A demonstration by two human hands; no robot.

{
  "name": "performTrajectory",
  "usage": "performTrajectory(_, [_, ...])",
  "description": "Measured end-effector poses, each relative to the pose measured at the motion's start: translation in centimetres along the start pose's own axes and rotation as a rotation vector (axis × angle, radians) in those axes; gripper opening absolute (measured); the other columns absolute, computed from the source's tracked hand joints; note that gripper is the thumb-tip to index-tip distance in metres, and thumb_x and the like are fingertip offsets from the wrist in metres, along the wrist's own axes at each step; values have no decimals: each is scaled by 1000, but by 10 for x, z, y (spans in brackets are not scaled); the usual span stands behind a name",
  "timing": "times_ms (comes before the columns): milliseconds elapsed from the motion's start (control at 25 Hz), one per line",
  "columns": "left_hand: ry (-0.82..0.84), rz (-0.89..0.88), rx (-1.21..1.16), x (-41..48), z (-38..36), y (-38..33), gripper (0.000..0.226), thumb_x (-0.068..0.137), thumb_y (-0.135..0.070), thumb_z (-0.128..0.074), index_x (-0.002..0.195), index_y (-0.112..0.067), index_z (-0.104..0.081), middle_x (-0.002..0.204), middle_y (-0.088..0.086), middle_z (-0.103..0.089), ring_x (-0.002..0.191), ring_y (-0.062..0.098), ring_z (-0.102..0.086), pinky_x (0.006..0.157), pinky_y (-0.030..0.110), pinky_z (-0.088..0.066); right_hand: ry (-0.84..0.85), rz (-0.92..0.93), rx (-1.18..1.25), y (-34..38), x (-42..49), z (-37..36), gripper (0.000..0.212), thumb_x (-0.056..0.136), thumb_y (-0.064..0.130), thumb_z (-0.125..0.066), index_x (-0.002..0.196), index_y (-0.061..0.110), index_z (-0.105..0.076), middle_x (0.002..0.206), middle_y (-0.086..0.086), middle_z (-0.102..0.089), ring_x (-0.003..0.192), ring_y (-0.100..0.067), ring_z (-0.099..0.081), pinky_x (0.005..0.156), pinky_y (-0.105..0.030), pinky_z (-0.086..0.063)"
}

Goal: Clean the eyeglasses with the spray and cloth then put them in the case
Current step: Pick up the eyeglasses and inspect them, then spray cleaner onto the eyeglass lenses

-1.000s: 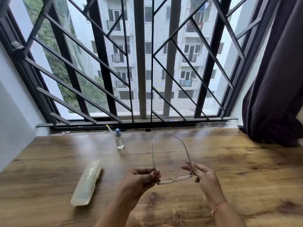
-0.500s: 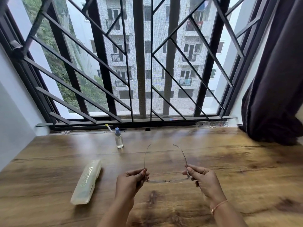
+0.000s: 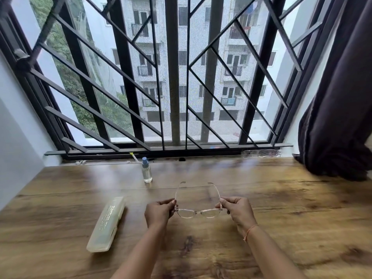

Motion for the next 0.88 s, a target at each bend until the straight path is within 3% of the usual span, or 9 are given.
performTrajectory(240, [-55, -14, 59, 21, -6, 9, 7, 75, 5, -69, 79, 0, -73, 57, 11, -67, 50, 14, -58, 41, 13, -46, -28, -44, -50, -7, 19, -9, 18, 83, 0, -62, 68, 4, -70, 61, -7, -67, 46, -1, -48, 55, -19, -35])
performTrajectory(320, [-61, -10, 51, 25, -9, 10, 7, 75, 5, -69, 78, 0, -72, 58, 11, -66, 54, 19, -58, 44, 15, -48, -35, -61, -31, -8, 25, -10, 12, 83, -2, -61, 75, -2, -69, 53, -2, -66, 38, 3, -49, 50, -15, -37])
performTrajectory(440, [-62, -17, 82, 31, -14, 8, 7, 76, 3, -69, 80, 0, -73, 62, 13, -67, 59, 22, -59, 60, 24, -52, -40, -75, -25, -10, 32, -11, 10, 83, -4, -59, 83, -9, -68, 41, 8, -62, 33, 4, -48, 40, -7, -36])
performTrajectory(720, [-69, -26, 71, 37, -20, 8, 9, 77, 0, -70, 84, -4, -74, 68, 14, -69, 64, 22, -60, 76, 37, -53, -60, -85, -60, -14, 39, -10, 11, 83, -1, -61, 85, -9, -70, 46, 8, -64, 34, 5, -47, 42, -7, -37])
performTrajectory(800, [-73, -31, 67, 36, -20, 10, 9, 78, -1, -69, 85, -4, -73, 70, 14, -69, 63, 21, -60, 74, 35, -53, -62, -101, -43, -16, 39, -9, 13, 83, -1, -61, 89, -11, -69, 58, -6, -69, 41, -1, -52, 52, -15, -48])
performTrajectory(880, [-81, -50, 86, 33, -20, 9, 10, 79, -1, -67, 87, -4, -73, 70, 13, -69, 62, 19, -60, 73, 33, -53, -45, -126, -3, -17, 38, -11, 16, 84, -2, -60, 94, -13, -66, 76, -19, -70, 46, -9, -56, 63, -32, -54])
Point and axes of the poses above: each hand's wrist, its own x-axis towards the middle knuckle, its own z-axis out of the back of the hand, y = z × x, the point moved 5 cm from there along x, towards the middle knuckle
